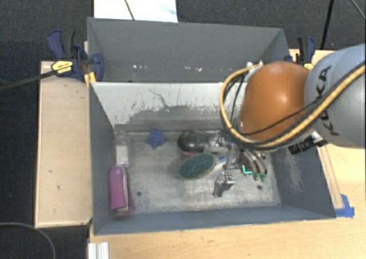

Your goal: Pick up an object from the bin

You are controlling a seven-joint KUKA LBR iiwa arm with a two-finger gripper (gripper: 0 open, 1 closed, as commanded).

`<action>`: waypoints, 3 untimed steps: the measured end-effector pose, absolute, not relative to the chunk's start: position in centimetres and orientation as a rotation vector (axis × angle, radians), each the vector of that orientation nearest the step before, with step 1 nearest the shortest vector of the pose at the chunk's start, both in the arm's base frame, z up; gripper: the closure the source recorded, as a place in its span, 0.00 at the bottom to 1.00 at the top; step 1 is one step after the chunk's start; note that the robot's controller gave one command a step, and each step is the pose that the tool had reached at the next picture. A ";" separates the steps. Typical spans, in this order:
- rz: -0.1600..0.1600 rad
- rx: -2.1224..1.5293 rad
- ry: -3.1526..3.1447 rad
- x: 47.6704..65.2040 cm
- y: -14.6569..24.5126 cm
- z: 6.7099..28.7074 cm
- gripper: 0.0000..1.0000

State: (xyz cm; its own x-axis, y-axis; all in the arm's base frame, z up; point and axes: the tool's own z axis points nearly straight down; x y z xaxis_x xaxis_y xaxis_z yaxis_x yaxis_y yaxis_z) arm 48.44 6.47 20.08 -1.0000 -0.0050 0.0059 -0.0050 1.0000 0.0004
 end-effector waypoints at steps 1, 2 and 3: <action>0.003 0.085 -3.133 54.0 1.9 8.9 0.00; -0.001 0.083 -3.140 54.2 2.1 9.3 1.00; -0.001 0.145 -3.148 53.8 3.7 22.0 1.00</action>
Offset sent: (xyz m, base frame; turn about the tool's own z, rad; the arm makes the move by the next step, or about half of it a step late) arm 0.0572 -0.0435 -0.1076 -0.0514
